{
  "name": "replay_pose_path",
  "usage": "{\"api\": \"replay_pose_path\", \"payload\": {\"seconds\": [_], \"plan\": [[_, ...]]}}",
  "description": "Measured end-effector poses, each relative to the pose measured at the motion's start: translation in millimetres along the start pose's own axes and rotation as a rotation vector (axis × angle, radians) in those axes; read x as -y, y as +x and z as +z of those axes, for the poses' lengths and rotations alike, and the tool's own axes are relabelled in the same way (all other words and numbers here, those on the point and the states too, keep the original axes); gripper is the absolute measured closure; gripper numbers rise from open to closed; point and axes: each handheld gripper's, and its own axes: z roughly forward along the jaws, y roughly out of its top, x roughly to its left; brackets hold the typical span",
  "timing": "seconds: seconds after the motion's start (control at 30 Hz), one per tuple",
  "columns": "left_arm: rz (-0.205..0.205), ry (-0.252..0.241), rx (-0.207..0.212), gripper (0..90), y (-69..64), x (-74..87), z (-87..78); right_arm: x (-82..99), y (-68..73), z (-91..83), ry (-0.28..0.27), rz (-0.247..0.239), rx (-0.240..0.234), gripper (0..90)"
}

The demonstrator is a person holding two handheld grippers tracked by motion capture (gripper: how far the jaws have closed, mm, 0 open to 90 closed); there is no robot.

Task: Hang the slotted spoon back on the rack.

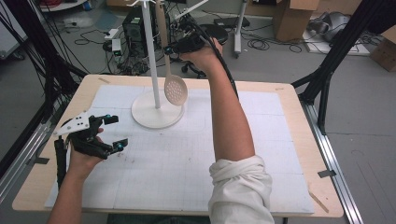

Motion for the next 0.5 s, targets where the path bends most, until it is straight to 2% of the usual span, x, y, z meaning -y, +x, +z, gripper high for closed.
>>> {"api": "replay_pose_path", "payload": {"seconds": [0.2,0.5], "plan": [[0.006,0.002,0.001,1.7,-0.4,-0.1,0.8,4.0,5.0,-13.2,0.001,-0.013,0.015,61.0],[-0.003,-0.01,0.01,1.7,-1.6,-0.6,1.4,19.5,15.3,-34.2,-0.017,-0.047,0.025,55.0]]}}
